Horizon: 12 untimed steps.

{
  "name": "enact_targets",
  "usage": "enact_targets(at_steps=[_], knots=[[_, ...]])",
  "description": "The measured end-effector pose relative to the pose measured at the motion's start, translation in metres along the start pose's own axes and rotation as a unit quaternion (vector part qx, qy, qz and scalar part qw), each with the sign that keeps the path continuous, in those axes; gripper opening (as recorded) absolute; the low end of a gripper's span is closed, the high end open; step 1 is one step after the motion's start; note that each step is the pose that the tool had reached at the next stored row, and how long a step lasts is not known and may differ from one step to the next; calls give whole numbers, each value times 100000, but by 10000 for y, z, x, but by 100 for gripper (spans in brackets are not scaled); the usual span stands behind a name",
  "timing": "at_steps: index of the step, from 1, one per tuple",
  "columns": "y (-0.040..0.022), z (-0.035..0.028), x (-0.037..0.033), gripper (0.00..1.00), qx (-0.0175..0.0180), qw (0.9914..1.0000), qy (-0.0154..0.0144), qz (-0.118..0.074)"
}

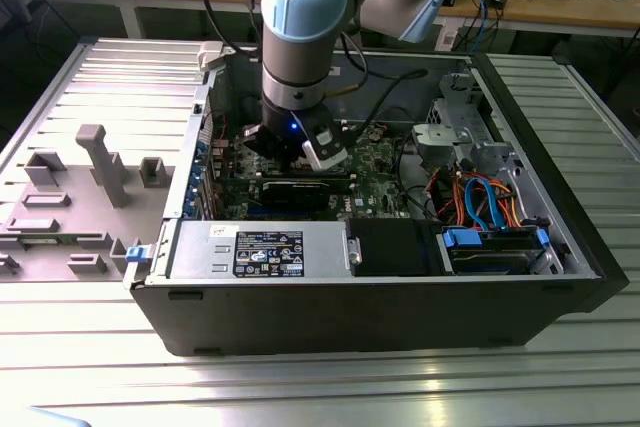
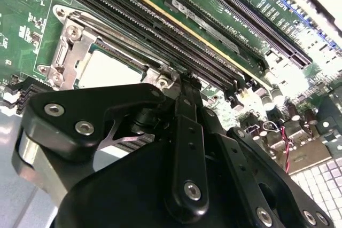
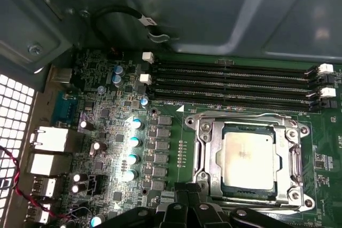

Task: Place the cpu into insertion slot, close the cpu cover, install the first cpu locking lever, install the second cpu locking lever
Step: 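Install the second cpu locking lever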

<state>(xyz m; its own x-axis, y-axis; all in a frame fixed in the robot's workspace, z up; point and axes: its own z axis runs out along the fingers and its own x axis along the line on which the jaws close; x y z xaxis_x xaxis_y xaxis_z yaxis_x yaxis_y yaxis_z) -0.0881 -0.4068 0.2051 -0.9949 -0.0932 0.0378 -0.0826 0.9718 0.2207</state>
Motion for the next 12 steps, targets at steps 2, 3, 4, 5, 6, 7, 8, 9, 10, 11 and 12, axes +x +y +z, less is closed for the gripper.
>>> enact_targets(at_steps=[2,3,4,5,6,7,8,9,10,11,12], knots=[[4,-18,1,11,9,100000,2,1],[6,-28,1,11,3,100000,2,1],[8,-36,1,11,6,100000,-1,1],[12,-53,2,11,8,100000,2,3],[16,-71,3,11,6,100000,0,3],[18,-82,3,11,12,100000,4,3],[21,-96,4,11,7,100000,-1,2],[25,-109,4,11,9,100000,2,3],[26,-115,4,11,6,100000,0,1],[26,-115,4,11,-2,100000,-3,0],[26,-115,4,11,-2,100000,-6,-1]])
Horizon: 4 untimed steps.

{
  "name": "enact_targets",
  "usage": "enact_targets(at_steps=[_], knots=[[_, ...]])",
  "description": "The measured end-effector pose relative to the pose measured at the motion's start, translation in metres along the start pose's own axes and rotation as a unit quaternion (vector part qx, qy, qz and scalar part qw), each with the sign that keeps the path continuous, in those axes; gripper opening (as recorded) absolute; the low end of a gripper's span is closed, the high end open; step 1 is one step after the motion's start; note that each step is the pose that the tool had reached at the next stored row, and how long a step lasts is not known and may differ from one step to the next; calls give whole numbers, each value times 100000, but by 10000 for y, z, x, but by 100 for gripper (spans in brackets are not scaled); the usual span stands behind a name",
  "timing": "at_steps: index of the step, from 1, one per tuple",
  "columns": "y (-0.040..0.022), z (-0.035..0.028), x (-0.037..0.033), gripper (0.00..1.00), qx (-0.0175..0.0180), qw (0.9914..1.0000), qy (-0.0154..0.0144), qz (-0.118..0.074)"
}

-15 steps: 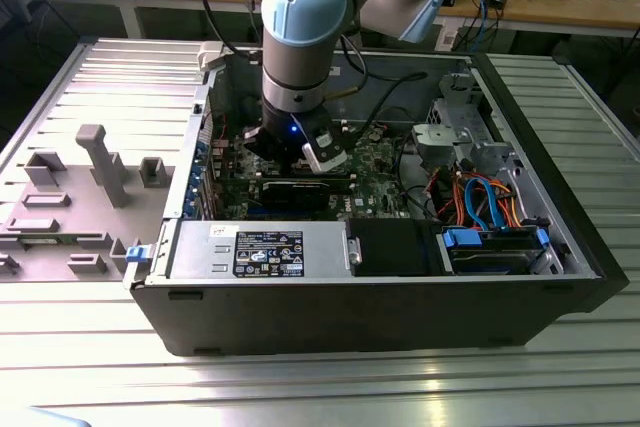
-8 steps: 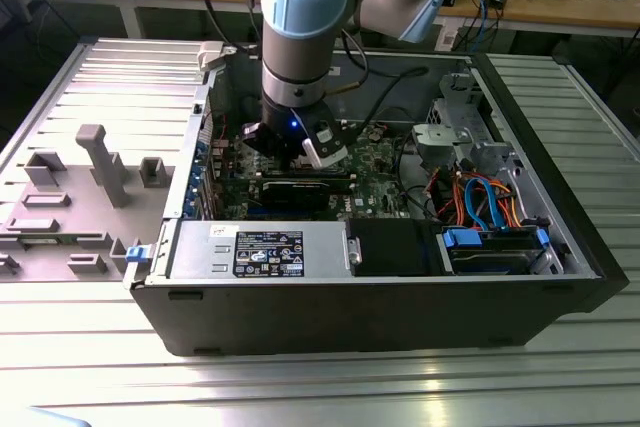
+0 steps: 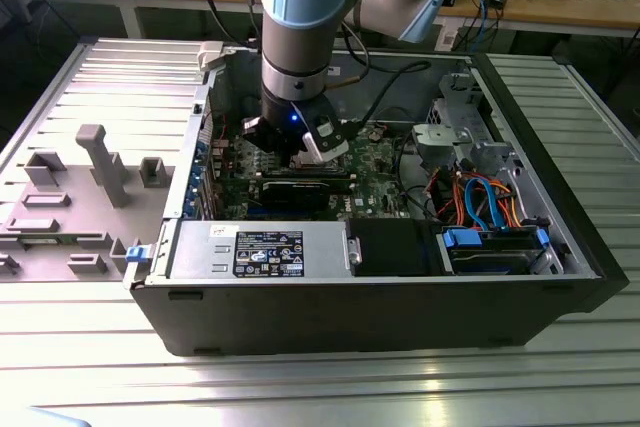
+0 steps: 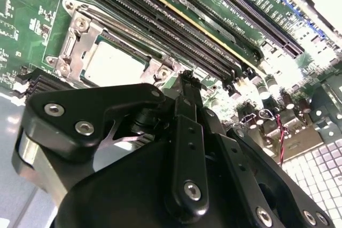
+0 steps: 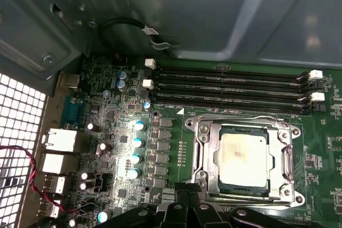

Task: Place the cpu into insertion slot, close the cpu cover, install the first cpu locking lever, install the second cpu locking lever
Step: 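Install the second cpu locking lever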

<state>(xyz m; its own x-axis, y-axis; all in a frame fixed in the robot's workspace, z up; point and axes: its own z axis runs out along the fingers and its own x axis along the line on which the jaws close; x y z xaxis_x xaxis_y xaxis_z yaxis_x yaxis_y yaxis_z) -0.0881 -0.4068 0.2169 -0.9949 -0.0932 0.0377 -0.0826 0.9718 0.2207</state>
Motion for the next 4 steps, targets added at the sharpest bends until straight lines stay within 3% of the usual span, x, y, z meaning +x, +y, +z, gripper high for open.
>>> enact_targets(at_steps=[4], knots=[[1,-4,0,11,10,100000,5,2]])
